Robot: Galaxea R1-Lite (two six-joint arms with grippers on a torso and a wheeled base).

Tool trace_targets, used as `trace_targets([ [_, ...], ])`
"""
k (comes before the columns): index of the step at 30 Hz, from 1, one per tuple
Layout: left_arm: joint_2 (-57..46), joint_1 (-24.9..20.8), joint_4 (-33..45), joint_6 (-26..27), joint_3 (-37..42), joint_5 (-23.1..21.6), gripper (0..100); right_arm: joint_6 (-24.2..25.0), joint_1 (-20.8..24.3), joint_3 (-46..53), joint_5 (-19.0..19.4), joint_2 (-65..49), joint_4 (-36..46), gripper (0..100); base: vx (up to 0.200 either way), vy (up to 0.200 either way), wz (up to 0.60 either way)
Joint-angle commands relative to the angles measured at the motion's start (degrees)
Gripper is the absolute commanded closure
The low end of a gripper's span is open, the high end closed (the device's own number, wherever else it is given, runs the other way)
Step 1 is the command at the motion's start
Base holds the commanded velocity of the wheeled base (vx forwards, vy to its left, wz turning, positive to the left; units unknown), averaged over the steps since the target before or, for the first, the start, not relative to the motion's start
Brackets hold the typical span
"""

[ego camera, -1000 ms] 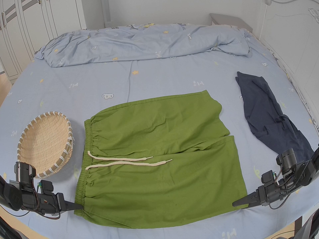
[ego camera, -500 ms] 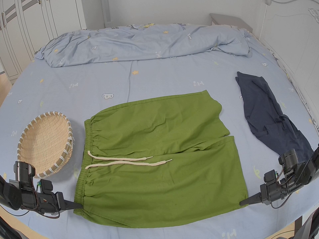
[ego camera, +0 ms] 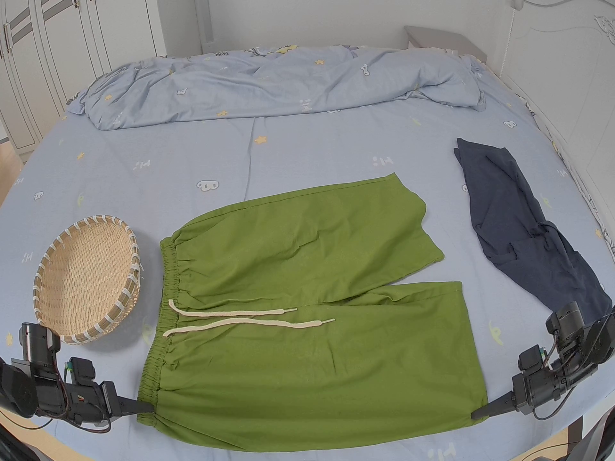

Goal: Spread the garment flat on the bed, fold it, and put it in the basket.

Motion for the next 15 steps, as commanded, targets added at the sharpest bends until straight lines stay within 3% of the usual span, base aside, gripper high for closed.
trace_targets([
  [1, -2.30, 3.63, 0.06, 1.22, 3.13, 0.09, 100, -0.20, 1.62, 1.75, 0.01, -4.79, 2.45, 100, 0.000, 0.000, 0.00],
  [4, -2.30, 5.91, 0.06, 3.77, 5.59, 0.26, 100, -0.20, 1.62, 4.74, 0.01, -5.76, 2.53, 100, 0.000, 0.000, 0.00],
  [10, -5.20, 7.94, 2.87, 4.03, 6.56, 0.26, 100, -0.20, 1.36, 9.49, -0.08, -9.45, 2.53, 100, 0.000, 0.000, 0.00],
  [15, -9.33, 6.62, 4.36, 4.03, 6.38, 0.00, 100, 0.59, 1.18, 9.05, -0.17, -13.40, 2.80, 100, 0.000, 0.000, 0.00],
])
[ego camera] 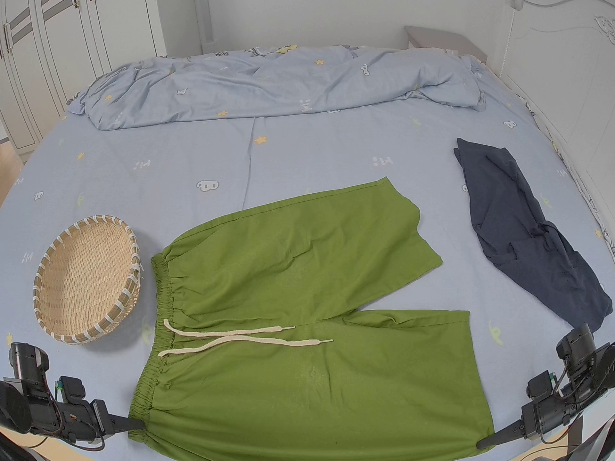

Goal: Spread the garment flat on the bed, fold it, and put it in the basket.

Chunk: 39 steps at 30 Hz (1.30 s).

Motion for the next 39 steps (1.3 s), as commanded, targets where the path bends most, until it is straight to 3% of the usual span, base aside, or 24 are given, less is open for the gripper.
trace_targets([
  [1, -4.40, -0.66, 0.67, -0.02, 0.78, -0.11, 100, 0.59, -0.19, 0.15, -0.13, -4.53, 0.14, 100, 0.000, 0.000, 0.00],
  [5, -6.86, -4.18, 1.72, -1.34, -3.26, 0.06, 100, 2.17, -0.54, -6.44, -0.22, -5.14, 1.72, 100, 0.000, 0.000, 0.00],
  [8, -8.09, -7.52, 7.96, -5.91, -10.64, 0.50, 100, 4.37, -0.54, -14.79, -0.31, -5.14, 4.97, 100, 0.000, 0.000, 0.00],
  [11, -8.70, -11.82, 21.32, -13.55, -25.14, 0.68, 100, 8.41, -0.46, -28.33, -0.31, -4.70, 9.81, 100, 0.000, 0.000, 0.00],
  [13, -7.91, -13.40, 26.42, -15.66, -32.35, 0.59, 100, 10.34, -0.28, -36.06, -0.31, -4.35, 12.36, 100, 0.000, 0.000, 0.00],
  [20, 0.26, -15.69, 31.08, -21.46, -49.93, 0.59, 100, 14.74, 0.25, -61.81, -1.01, 3.65, 21.15, 100, 0.000, 0.000, 0.00],
  [22, 2.99, -15.87, 31.08, -23.48, -54.23, 0.59, 100, 15.09, 1.21, -68.14, -4.88, 6.37, 23.17, 100, 0.000, 0.000, 0.00],
  [23, 4.22, -15.95, 31.17, -23.92, -55.82, 0.59, 100, 15.09, 2.36, -70.34, -8.75, 7.60, 23.52, 100, 0.000, 0.000, 0.00],
  [25, 6.68, -16.31, 31.17, -24.54, -58.98, 0.59, 100, 14.91, 5.70, -74.82, -21.05, 11.38, 23.52, 100, 0.000, 0.000, 0.00],
  [27, 8.70, -16.74, 31.17, -24.89, -61.62, 0.59, 100, 14.91, 7.98, -78.69, -26.24, 14.11, 23.52, 100, 0.000, 0.000, 0.00],
  [31, 10.72, -17.36, 31.17, -26.47, -64.69, 0.77, 100, 14.82, 9.04, -84.75, -26.15, 16.48, 24.57, 100, 0.000, 0.000, 0.00],
  [32, 11.86, -17.54, 31.17, -28.93, -66.28, 1.56, 100, 14.65, 9.21, -91.26, -26.15, 19.38, 26.60, 100, 0.000, 0.000, 0.00],
  [37, 12.57, -17.89, 31.08, -30.16, -64.61, 5.60, 100, 14.56, 9.12, -104.95, -26.15, 25.36, 34.77, 100, 0.000, 0.000, 0.00],
  [39, 12.13, -17.62, 31.08, -29.99, -63.02, 5.87, 100, 14.12, 9.12, -104.95, -26.15, 26.50, 35.03, 100, 0.000, 0.000, 0.00],
])
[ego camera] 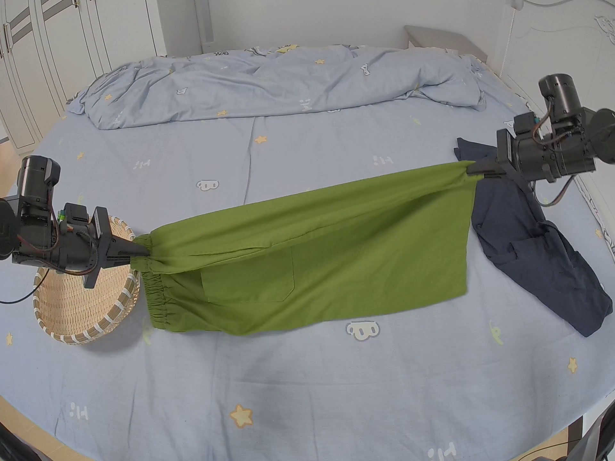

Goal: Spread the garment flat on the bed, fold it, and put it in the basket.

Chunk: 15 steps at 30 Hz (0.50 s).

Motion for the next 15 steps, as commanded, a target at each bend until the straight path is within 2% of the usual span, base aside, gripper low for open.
trace_targets([
  [1, 5.83, -1.25, 1.27, -3.79, -2.66, 3.29, 100, -0.25, 2.55, -16.86, -4.09, 13.75, 7.00, 100, 0.000, 0.000, 0.00],
  [8, 4.87, 0.16, 1.27, -3.79, -1.26, 3.29, 100, -1.05, 2.55, -16.86, -4.09, 15.07, 5.24, 100, 0.000, 0.000, 0.00],
  [15, 4.78, 1.65, 1.01, -3.70, -1.26, 3.38, 100, -1.31, 2.55, -16.86, -4.09, 16.57, -0.21, 100, 0.000, 0.000, 0.00],
])
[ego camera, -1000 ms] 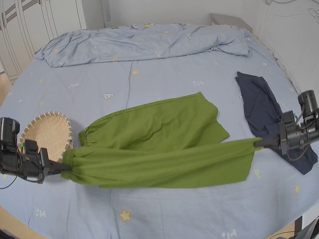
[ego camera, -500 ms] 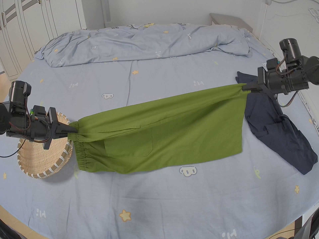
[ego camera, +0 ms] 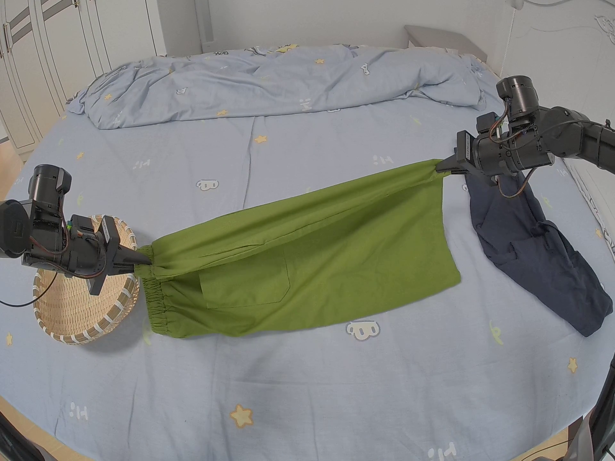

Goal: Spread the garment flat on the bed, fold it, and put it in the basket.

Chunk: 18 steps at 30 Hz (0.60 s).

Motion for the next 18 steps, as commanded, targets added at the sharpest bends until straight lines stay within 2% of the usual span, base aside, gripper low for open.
trace_targets([
  [1, 0.17, 0.95, 0.01, 0.06, 0.02, 0.08, 100, -0.51, 0.04, -0.18, -0.07, 1.99, -2.46, 100, 0.000, 0.000, 0.00],
  [5, 0.17, 0.95, 0.01, 0.68, 0.20, 0.08, 100, -1.48, 0.04, -0.18, -0.07, 1.99, -4.13, 100, 0.000, 0.000, 0.00],
  [11, -1.50, 1.04, -0.43, 6.30, 2.92, 0.08, 100, -1.39, 1.01, -0.18, -0.16, 1.73, -8.26, 100, 0.000, 0.000, 0.00],
  [18, -2.03, 1.13, -0.43, 6.48, 2.92, 0.08, 100, -1.75, 2.15, 7.01, -0.16, -0.03, -18.28, 100, 0.000, 0.000, 0.00],
])
